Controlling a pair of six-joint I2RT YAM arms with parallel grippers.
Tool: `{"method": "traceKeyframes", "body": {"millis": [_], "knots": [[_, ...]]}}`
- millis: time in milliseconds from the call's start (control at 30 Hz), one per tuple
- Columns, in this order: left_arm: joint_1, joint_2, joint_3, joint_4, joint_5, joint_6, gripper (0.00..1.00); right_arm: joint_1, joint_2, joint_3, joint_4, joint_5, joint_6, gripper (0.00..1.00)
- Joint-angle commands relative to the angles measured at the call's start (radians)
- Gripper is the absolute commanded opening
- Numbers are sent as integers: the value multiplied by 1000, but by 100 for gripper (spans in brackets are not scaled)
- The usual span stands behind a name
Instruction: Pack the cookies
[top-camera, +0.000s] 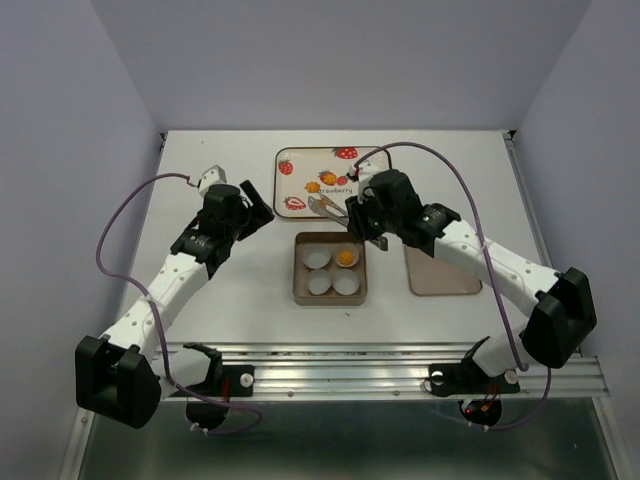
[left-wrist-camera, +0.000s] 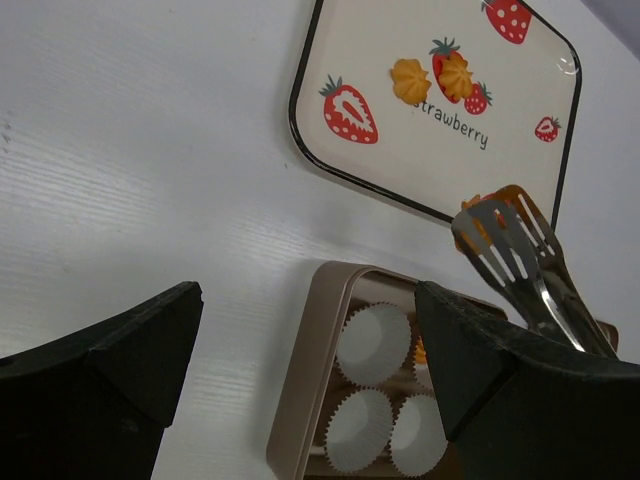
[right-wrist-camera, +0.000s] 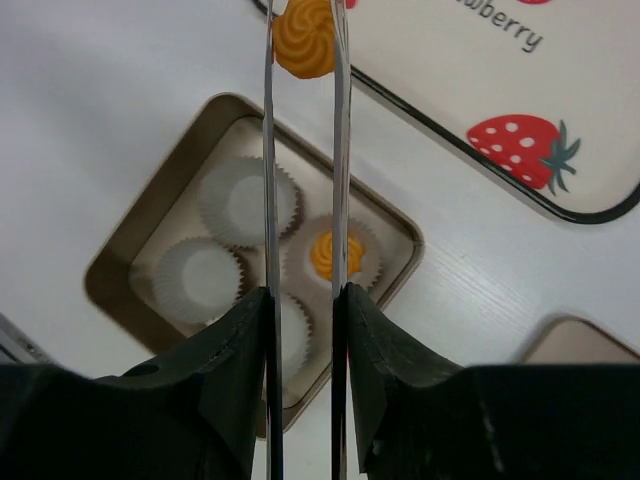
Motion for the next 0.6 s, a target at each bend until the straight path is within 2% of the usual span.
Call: {"method": "traceKeyframes", "body": {"millis": [0,100,233,567], "knots": [[2,-59,-29,23,20,5,99,81,-92,-26,44,-32,9,33],[4,-77,-44,12,27,7,99,120,-120,-57,24,-65,11,33],[2,-110,-56,-14,10,2,99,177,-128,-83,-7,-18,11,33],[1,-169,-72,-37,10,-4,99,217,-142,-127,-49,25,41,33]]}}
